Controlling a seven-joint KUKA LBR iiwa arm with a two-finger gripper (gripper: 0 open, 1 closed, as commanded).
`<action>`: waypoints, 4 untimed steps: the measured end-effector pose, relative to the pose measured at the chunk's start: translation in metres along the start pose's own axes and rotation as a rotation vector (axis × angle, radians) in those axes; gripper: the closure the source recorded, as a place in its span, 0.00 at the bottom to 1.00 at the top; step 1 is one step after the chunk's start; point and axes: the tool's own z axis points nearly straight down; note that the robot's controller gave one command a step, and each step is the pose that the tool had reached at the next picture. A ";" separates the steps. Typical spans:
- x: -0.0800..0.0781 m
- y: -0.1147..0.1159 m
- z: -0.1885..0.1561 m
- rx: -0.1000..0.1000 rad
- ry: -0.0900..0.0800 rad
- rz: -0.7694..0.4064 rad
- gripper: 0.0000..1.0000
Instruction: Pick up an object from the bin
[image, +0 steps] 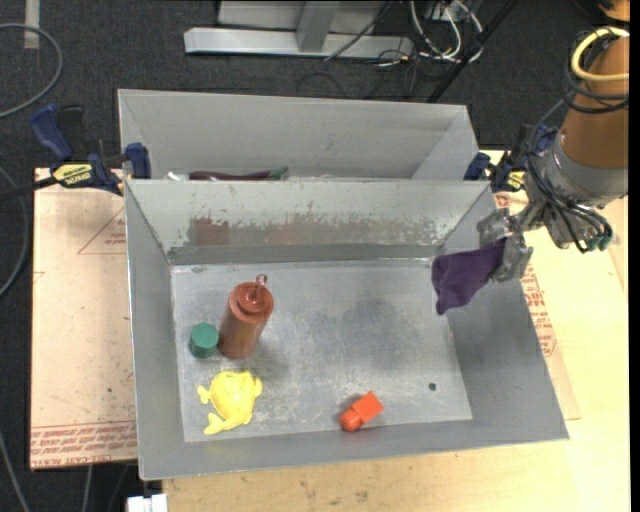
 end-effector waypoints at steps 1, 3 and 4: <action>0.070 0.029 0.191 0.000 -0.005 -0.342 1.00; 0.068 0.028 0.188 0.003 -0.008 -0.345 1.00; 0.070 0.022 -0.017 0.003 -0.011 -0.396 1.00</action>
Offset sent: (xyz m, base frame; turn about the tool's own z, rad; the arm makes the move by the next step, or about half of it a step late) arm 0.0000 0.0000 0.0000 0.0000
